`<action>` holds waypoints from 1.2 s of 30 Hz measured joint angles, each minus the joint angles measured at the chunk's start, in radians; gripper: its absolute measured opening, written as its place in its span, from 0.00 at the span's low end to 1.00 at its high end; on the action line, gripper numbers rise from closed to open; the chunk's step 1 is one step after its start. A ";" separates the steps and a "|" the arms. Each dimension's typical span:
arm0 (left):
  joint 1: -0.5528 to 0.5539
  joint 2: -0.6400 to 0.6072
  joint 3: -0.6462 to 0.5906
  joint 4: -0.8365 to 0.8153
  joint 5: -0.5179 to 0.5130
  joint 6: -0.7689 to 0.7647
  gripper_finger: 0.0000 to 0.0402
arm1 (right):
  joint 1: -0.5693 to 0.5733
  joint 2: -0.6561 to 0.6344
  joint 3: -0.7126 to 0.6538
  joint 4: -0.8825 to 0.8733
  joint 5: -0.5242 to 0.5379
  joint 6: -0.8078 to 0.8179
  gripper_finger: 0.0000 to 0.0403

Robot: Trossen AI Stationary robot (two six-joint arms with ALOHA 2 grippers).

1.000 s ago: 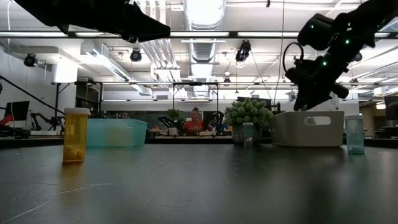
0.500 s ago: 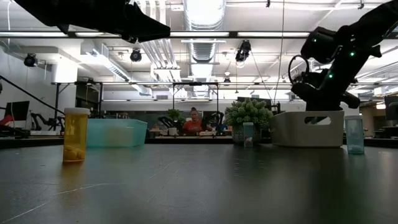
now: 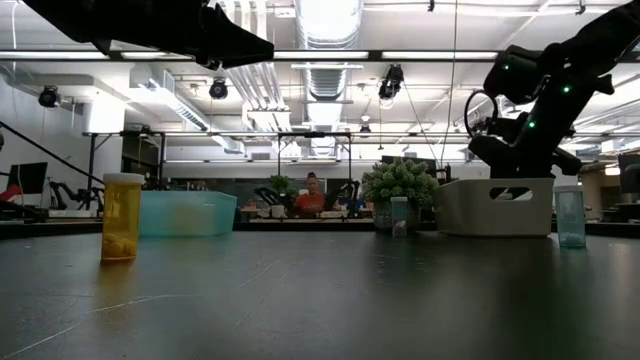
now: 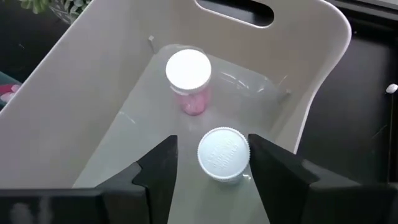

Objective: Pick and place medicine bottles into bin by pill shape (circle, oval)
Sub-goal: Put the bottom blue tablet bottle into the white bin, then put the blue capsule bottle into the green bin

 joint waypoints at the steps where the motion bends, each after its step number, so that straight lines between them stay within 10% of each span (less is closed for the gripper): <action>1: 0.000 0.000 0.000 0.000 0.000 -0.003 0.63 | 0.000 -0.001 0.000 -0.003 -0.001 -0.001 0.47; 23: -0.136 0.042 -0.009 0.053 0.001 -0.395 0.63 | 0.120 -0.115 0.193 -0.270 -0.037 -0.088 0.45; 36: -0.248 0.361 0.028 0.544 0.000 -0.577 0.63 | 0.505 -0.205 0.147 0.130 -0.039 -0.334 0.42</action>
